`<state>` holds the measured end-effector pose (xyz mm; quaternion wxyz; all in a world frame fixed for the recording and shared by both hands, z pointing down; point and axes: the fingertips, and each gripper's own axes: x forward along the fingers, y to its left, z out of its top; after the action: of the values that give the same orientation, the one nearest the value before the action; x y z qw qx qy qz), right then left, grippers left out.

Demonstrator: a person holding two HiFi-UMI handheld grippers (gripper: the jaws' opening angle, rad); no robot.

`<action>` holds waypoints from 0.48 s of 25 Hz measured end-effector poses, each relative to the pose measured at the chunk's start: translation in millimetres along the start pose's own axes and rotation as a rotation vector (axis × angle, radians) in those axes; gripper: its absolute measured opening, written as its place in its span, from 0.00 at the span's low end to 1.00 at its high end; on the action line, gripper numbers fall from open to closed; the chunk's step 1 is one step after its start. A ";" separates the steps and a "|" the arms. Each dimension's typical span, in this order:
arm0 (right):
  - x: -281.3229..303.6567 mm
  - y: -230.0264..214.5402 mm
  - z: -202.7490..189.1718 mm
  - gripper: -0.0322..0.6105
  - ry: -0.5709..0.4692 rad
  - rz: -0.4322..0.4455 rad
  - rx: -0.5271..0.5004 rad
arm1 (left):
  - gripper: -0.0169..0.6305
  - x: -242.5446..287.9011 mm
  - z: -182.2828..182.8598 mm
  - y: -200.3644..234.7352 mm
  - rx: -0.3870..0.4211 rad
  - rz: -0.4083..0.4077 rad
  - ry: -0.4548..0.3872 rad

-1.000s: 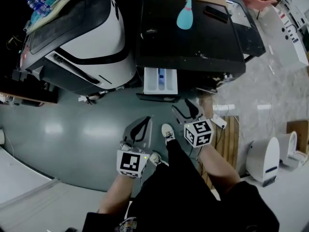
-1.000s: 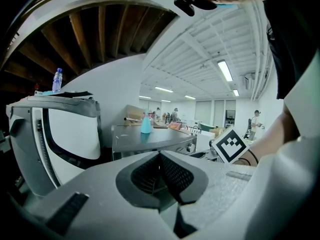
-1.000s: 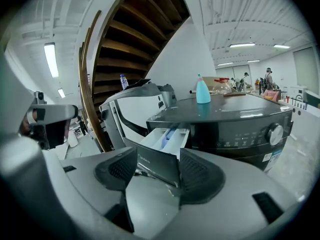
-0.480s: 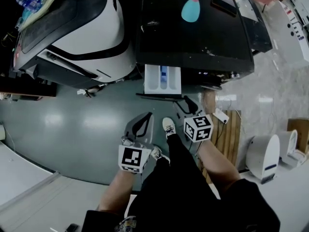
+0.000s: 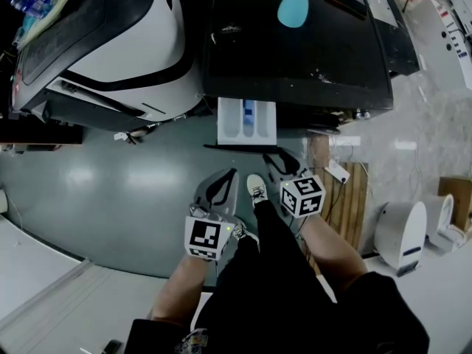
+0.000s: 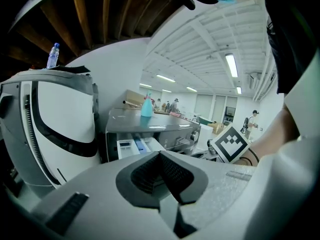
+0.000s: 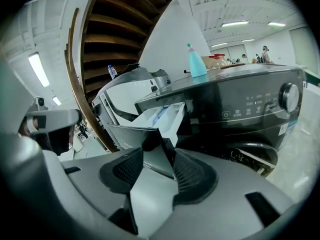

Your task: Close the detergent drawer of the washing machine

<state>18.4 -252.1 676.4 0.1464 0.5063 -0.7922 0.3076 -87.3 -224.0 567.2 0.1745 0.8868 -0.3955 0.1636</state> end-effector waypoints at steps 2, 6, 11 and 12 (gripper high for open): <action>1.3 0.3 1.6 0.33 0.000 0.003 -0.019 | 0.03 4.8 -0.8 -0.3 -0.003 -0.007 0.003; 6.5 -2.3 9.0 0.32 -0.014 -0.009 -0.025 | 0.03 12.3 -3.2 0.4 -0.010 -0.016 0.009; 23.7 -13.7 27.6 0.32 -0.028 -0.037 -0.005 | 0.03 20.4 -2.1 2.2 -0.010 -0.029 0.009; 26.7 -16.2 30.6 0.32 -0.029 -0.042 -0.001 | 0.03 21.9 -1.2 3.3 -0.010 -0.031 0.008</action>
<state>23.4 -295.4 672.9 0.1415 0.5270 -0.7838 0.2965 -76.1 -239.6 578.2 0.1829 0.8912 -0.3821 0.1624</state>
